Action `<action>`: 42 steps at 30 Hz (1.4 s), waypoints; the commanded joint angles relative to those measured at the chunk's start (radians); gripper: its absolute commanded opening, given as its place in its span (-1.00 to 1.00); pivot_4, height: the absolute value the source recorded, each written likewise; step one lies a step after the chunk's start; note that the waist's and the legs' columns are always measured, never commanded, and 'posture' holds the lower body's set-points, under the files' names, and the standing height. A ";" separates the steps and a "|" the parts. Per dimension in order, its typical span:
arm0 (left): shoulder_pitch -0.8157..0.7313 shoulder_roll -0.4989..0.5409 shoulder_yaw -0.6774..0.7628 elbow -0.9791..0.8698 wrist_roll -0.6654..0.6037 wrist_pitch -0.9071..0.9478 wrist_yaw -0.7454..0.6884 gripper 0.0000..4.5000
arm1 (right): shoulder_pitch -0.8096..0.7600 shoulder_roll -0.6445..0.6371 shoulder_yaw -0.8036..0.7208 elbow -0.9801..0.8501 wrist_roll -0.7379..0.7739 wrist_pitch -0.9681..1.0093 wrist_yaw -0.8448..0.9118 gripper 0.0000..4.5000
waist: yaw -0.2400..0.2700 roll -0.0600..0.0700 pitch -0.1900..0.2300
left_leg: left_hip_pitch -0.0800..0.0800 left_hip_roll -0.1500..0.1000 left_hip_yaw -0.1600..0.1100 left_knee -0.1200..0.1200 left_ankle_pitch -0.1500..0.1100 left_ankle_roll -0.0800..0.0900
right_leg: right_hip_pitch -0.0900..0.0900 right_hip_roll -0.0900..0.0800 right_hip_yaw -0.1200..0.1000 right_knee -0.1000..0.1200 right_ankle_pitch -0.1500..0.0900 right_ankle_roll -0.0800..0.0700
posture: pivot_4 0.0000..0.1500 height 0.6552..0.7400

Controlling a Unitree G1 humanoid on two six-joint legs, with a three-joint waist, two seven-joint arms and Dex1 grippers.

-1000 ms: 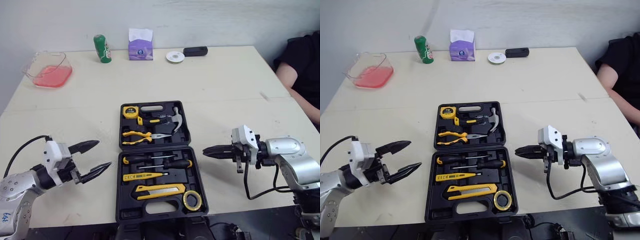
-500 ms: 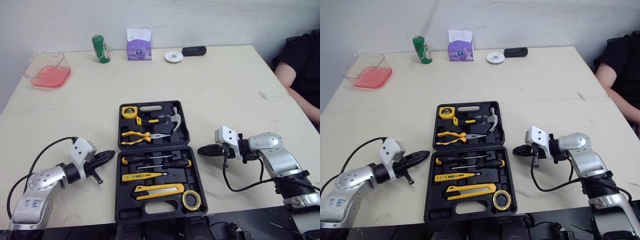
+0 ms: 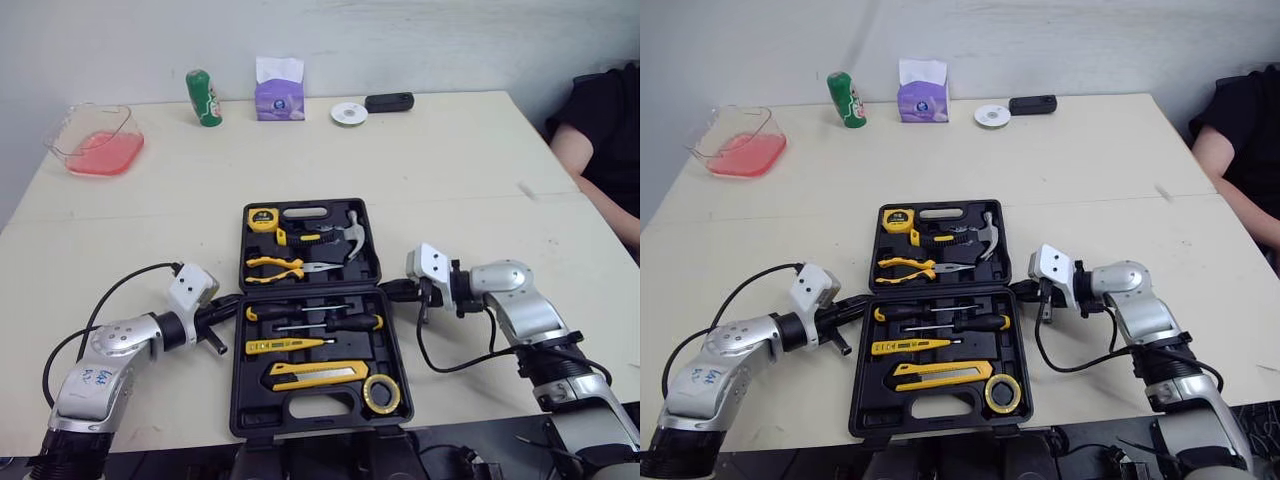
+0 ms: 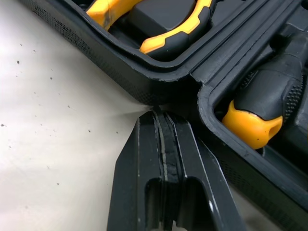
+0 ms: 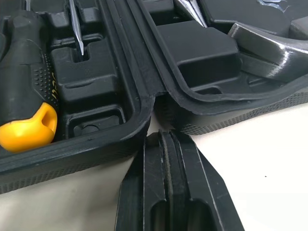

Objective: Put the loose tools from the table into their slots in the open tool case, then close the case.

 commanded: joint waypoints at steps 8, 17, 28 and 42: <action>-0.169 -0.050 -0.080 0.078 0.050 0.026 0.015 -0.98 | -0.104 0.052 -0.002 0.101 -0.047 -0.075 -0.038 -1.00 | 0.001 0.000 0.000 | 0.000 -0.001 0.000 0.000 0.001 0.000 | 0.000 0.000 -0.001 0.001 0.000 0.000 | 1.00 1.00; -0.166 -0.032 -0.063 0.112 0.076 0.025 -0.008 -0.98 | -0.148 0.047 -0.002 0.218 -0.083 -0.152 -0.026 -1.00 | -0.001 0.000 0.000 | 0.000 -0.001 0.000 0.001 0.002 0.001 | 0.000 0.000 -0.001 0.001 0.001 0.001 | 1.00 1.00; -0.029 0.042 0.203 0.079 0.013 0.019 0.014 0.05 | -0.135 -0.056 -0.055 0.180 -0.032 -0.040 0.038 0.11 | -0.006 0.001 0.000 | 0.000 0.001 0.000 -0.001 0.002 0.000 | 0.000 -0.002 -0.001 0.000 0.001 0.000 | 1.00 1.00; -0.588 0.175 0.179 0.161 -0.268 0.898 0.153 0.99 | -0.529 -0.053 0.008 -0.012 0.134 1.289 -0.196 1.00 | -0.002 0.002 0.003 | -0.014 0.000 -0.001 0.001 0.003 0.000 | -0.014 0.003 -0.002 0.005 0.002 -0.001 | 1.00 1.00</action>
